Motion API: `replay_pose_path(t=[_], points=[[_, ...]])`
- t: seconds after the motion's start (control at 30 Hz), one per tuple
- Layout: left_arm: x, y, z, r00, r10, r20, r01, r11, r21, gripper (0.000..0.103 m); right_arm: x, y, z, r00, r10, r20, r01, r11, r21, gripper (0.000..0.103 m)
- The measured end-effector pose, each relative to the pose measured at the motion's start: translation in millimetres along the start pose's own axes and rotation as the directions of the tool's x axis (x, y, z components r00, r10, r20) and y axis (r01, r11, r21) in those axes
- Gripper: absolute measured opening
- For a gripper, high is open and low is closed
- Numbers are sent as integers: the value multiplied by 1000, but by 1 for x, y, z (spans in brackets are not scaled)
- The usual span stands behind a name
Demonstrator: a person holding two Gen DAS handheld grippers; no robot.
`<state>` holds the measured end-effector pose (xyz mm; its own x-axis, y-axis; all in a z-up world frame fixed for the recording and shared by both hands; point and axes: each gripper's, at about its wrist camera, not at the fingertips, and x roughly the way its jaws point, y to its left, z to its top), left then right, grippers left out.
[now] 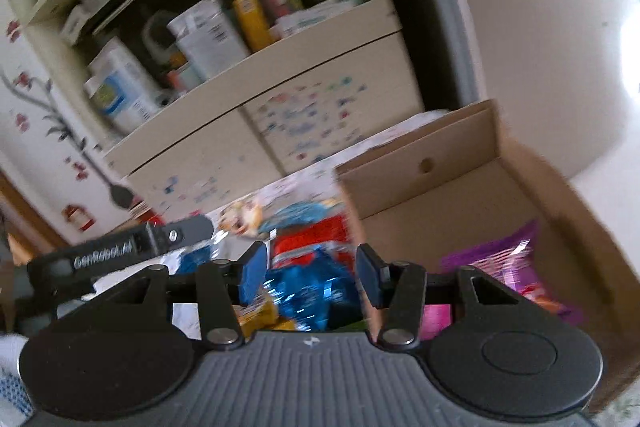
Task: Organize snacks
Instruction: 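Move both open tools back over the snack pile on the table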
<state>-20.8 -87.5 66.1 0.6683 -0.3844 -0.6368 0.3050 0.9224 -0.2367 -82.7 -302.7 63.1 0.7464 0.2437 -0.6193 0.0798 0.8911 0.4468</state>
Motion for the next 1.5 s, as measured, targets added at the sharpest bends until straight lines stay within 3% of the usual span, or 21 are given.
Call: replay_pose_path(t=[0.17, 0.7, 0.9, 1.1, 1.2, 1.37, 1.5], points=[[-2, 20, -1, 999, 44, -16, -44, 998, -51, 89, 22, 17, -4, 998, 33, -49, -36, 998, -60, 56], [1, 59, -14, 994, 69, -88, -80, 989, -122, 91, 84, 38, -21, 987, -35, -155, 6, 984, -180, 56], [9, 76, -22, 986, 101, -130, -120, 983, -142, 91, 91, 45, -29, 965, 32, -260, -76, 983, -164, 56], [9, 88, -29, 982, 112, -150, -136, 977, -162, 91, 77, 53, -21, 988, -4, -154, -33, 971, -237, 56], [9, 88, -31, 981, 111, -156, -135, 979, -153, 91, 86, 49, -23, 986, -60, -158, 21, 972, -235, 56], [11, 86, -35, 982, 102, -162, -124, 984, -131, 91, 93, 58, -28, 984, -90, -152, 41, 953, -300, 57], [13, 89, -38, 980, 106, -168, -130, 982, -134, 91, 85, 56, -20, 990, -38, -134, 4, 969, -249, 56]])
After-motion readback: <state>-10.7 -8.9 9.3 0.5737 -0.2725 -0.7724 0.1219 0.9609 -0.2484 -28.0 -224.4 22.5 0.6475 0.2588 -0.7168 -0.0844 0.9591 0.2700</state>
